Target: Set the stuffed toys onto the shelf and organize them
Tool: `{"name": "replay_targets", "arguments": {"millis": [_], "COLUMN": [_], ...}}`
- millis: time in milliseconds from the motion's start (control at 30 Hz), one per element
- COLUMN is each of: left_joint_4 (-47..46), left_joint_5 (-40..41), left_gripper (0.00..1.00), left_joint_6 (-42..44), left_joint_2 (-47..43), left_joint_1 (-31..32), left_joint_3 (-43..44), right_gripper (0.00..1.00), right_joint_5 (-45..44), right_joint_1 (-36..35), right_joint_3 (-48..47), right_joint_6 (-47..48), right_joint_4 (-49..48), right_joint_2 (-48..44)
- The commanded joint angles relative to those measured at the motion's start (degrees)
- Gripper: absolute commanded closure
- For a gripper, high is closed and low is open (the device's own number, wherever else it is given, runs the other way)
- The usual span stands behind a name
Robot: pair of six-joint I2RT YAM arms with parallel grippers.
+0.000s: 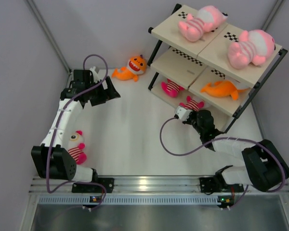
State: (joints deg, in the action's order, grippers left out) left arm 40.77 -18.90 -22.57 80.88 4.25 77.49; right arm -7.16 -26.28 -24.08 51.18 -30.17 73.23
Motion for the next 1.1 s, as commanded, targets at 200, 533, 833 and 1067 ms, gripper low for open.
{"name": "replay_targets", "arguments": {"millis": [200, 533, 833, 1067], "left_joint_4": [-1.05, -0.96, 4.3, 13.37], "left_joint_5": [-0.36, 3.95, 2.81, 18.26], "left_gripper": [0.01, 0.01, 0.01, 0.04], "left_joint_6": [1.12, 8.14, 22.04, 34.68], "left_joint_2": [-1.78, -2.31, -3.36, -7.31], "left_joint_1": [-0.38, -0.38, -0.56, -1.17], "left_joint_3": [1.7, -0.06, -1.38, -6.98], "right_gripper": [0.96, 0.91, 0.35, 0.3], "right_joint_5": [12.61, 13.84, 8.39, 5.4], "right_joint_1": [6.59, 6.95, 5.81, 0.19], "right_joint_3": [-3.87, -7.83, -5.37, -5.98], "right_joint_6": [2.25, 5.25, 5.78, 3.93], "right_joint_4": [-5.42, -4.72, -2.96, 4.32], "right_joint_2": [9.11, 13.69, 7.37, -1.5]}}
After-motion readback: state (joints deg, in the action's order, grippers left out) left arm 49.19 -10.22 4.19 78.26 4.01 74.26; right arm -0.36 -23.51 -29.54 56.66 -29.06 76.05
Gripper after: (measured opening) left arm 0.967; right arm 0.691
